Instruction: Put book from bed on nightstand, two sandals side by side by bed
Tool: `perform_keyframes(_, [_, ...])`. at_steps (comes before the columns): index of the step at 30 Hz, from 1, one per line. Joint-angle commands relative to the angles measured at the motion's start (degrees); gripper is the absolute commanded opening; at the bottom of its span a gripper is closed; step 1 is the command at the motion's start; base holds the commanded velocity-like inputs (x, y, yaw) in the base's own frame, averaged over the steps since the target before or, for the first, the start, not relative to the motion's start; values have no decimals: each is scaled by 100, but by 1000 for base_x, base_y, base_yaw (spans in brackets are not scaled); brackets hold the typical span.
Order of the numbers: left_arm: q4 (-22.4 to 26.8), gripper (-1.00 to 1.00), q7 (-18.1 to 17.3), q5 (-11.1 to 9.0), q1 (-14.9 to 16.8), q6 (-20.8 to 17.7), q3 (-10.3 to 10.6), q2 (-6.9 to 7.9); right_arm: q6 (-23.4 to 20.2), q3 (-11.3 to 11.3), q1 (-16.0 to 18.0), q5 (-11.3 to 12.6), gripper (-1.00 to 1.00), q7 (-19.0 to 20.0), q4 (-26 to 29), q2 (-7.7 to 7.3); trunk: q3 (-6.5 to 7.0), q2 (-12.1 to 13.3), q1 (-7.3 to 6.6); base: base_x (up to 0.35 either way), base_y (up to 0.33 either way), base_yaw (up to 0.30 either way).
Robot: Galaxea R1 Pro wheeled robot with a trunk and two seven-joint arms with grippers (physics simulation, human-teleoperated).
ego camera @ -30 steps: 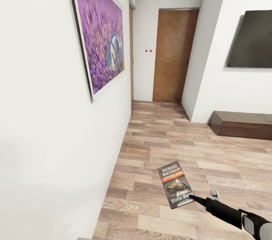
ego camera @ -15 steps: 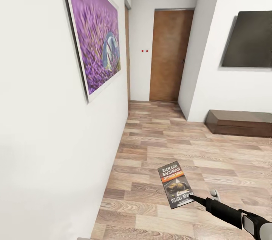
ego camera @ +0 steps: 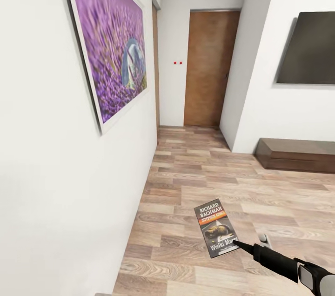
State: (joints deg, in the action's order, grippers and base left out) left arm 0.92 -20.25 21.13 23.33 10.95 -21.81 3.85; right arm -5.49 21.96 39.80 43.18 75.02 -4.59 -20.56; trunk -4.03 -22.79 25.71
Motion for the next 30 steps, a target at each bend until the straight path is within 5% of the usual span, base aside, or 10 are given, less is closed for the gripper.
perform_keyframes(1, [-5, 100, -14, 55, 5, 21, -49, 2, -57, 28, 10, 59, -100, 30, -15, 2, -12, -12, 7, 331, 0, 0])
perform_keyframes(20, [-5, 100, -14, 57, 5, 21, -51, 2, -57, 28, 10, 59, -100, 40, -15, 3, -12, -12, 7, 53, 0, -60])
perform_keyframes(30, [-5, 100, -14, 58, 5, 21, -48, 2, -57, 28, 10, 59, -100, 39, -15, 2, -12, -12, 7, 296, 0, -3])
